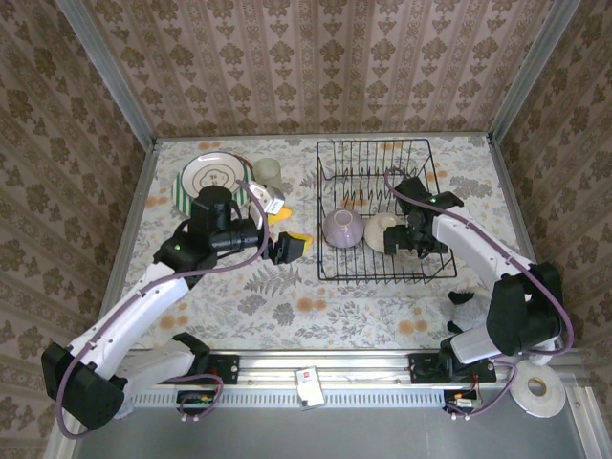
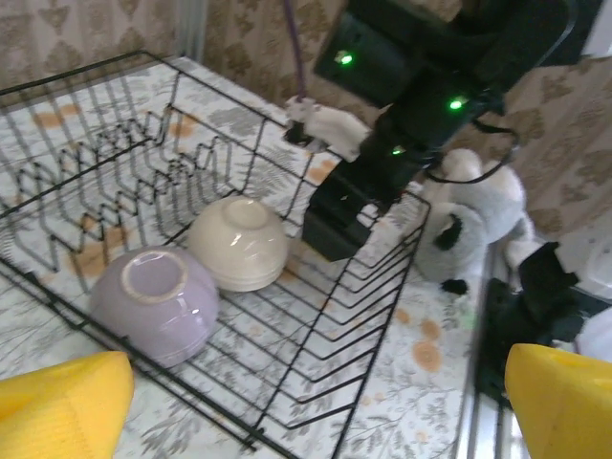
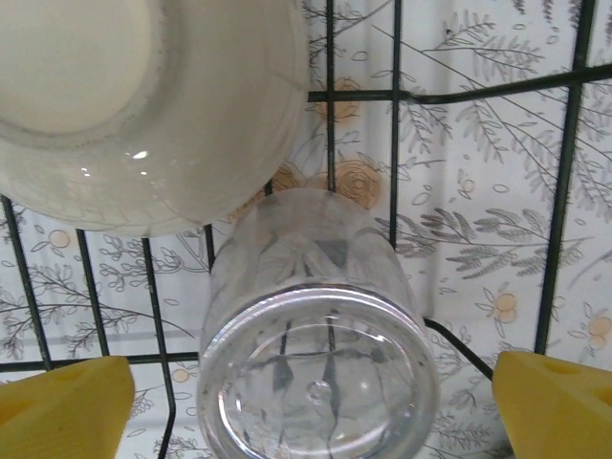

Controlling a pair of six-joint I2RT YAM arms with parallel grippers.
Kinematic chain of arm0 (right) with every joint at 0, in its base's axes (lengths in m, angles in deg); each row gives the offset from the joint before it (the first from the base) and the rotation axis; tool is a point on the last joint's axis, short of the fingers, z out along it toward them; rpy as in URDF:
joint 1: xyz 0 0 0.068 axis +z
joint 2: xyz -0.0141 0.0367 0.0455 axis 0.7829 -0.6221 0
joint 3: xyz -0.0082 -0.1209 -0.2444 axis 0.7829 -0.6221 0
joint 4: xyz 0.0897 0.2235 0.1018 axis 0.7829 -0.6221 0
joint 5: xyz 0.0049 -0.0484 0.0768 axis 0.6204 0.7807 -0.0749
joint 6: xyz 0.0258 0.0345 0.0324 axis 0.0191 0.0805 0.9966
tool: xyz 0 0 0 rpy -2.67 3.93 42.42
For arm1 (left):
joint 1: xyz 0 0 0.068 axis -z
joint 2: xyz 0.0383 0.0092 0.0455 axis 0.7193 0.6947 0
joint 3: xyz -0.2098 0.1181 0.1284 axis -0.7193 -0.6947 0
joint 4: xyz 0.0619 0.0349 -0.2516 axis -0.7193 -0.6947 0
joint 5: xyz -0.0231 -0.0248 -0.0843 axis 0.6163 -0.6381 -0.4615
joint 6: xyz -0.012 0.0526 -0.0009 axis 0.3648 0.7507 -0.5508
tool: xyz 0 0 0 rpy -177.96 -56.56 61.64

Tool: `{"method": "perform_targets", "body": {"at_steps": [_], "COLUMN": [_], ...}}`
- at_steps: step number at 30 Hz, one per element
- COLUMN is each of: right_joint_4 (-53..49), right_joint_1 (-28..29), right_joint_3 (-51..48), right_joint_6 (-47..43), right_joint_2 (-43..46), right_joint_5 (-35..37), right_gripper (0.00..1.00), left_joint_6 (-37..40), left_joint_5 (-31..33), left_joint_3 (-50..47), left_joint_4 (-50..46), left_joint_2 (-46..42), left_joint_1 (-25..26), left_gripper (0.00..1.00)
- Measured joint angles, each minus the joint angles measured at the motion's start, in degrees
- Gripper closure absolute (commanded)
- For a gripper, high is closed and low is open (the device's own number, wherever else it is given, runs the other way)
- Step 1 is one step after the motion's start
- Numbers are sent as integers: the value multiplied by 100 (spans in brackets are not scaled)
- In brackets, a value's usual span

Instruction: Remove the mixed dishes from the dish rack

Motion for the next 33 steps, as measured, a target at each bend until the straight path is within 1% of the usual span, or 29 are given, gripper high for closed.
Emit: {"method": "perform_targets", "body": {"at_steps": [3,6,14,18,21,27,33], "right_joint_4": [81,166,227,229,238,269,264], "right_joint_1": [-17,-26,-26,-26,-26,-24,-20], "right_joint_3": [-33,-57,-125,-144,-144,-144,-142], "right_joint_6": [-37,-68,-101,-111,-127,-149,-168], "right_joint_2": [-33,-90,-212,-267,-264,-225,-55], "right_joint_5": [-105,-162,-175,-190,-212,-356,-857], "right_gripper": [16,19,25,30,37,55,63], "left_joint_6": [-133,-232,-483,-640,-791,-1178,-1574], "left_joint_5": [-205,-269,-234,-162,-79,52,262], "left_joint_3": [-39,-42,-44,-48,-61,-61,-120], "left_joint_4": [155,297,505,669,765,898,1088], "left_joint_2": [0,0,2,2,9,118,205], "left_joint_1": [0,0,-81,-160,-229,-485,-717], "left_gripper": [0,0,0,0,0,0,0]}}
